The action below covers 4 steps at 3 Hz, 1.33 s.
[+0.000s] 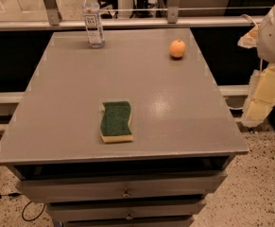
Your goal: Move orange near sponge
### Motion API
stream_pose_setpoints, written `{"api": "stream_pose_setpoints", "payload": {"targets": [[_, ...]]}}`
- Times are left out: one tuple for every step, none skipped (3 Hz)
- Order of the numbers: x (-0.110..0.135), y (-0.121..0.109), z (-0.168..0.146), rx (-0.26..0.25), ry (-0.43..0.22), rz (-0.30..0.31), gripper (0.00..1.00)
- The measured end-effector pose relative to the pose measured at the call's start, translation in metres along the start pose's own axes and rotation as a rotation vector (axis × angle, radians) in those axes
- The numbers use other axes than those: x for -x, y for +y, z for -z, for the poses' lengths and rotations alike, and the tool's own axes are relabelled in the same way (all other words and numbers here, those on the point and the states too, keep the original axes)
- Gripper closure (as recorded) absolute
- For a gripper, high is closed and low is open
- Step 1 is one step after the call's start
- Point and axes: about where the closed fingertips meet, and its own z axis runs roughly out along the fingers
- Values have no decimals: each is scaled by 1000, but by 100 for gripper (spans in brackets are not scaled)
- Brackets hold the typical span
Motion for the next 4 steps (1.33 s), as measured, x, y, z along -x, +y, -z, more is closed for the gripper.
{"api": "stream_pose_setpoints", "payload": {"targets": [[0, 0, 0, 0, 0, 0, 0], [7, -12, -9, -19, -42, -13, 0], [24, -54, -34, -73, -178, -65, 0], [42, -106, -58, -134, -339, -139, 0]]}}
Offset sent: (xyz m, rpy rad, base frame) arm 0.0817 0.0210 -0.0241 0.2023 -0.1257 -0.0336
